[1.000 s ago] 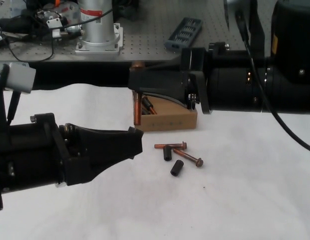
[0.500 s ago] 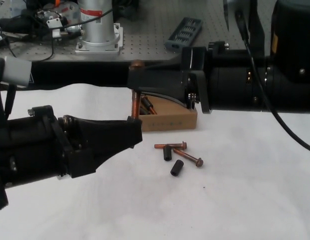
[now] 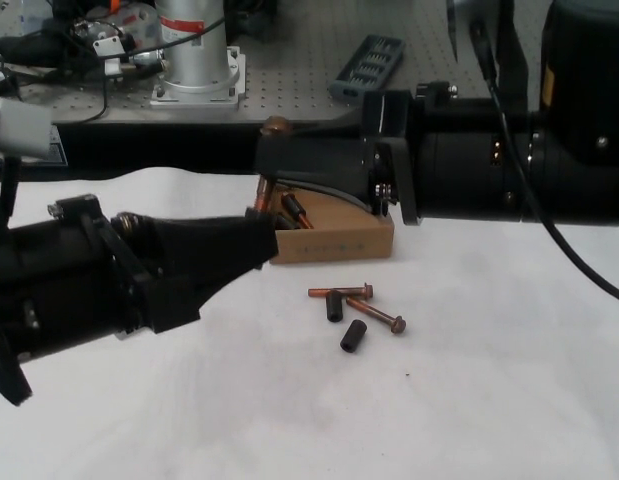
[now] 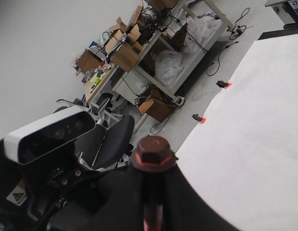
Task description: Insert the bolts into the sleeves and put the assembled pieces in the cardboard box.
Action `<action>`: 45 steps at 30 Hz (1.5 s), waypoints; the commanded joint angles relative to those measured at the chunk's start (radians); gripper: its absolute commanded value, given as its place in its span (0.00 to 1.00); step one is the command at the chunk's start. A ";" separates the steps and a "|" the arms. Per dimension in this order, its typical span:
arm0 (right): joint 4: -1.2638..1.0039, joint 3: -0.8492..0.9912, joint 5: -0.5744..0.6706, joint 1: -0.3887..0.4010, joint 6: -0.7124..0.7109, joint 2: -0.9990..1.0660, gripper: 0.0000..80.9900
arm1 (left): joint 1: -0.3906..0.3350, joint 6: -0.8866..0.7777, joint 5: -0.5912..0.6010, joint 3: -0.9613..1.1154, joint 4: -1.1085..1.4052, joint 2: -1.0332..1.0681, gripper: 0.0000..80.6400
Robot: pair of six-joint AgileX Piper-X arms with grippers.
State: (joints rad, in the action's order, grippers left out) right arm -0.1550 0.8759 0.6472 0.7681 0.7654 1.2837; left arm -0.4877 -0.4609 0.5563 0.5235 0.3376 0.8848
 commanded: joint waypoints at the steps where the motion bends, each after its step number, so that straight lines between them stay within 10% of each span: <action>1: 0.011 0.007 0.069 0.003 0.002 -0.005 0.03 | 0.006 -0.003 -0.059 0.009 0.063 -0.011 0.01; 10: 0.021 0.007 0.231 0.003 -0.027 -0.005 0.03 | 0.006 -0.003 -0.054 0.009 0.063 -0.011 0.01; 23: 0.263 0.007 0.147 0.003 -0.161 -0.005 0.01 | 0.006 -0.003 -0.059 0.009 0.089 -0.011 0.01; 30: 0.321 0.018 0.080 0.003 -0.179 -0.005 0.46 | 0.006 -0.003 -0.077 0.009 0.089 -0.011 0.01; 45: 0.324 0.046 0.096 0.001 -0.209 -0.023 0.44 | 0.006 0.106 -0.111 0.009 0.084 -0.011 0.01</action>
State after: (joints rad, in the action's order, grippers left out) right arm 0.1685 0.9109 0.7299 0.7697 0.5723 1.2751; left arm -0.4824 -0.3719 0.4454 0.5189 0.3915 0.8850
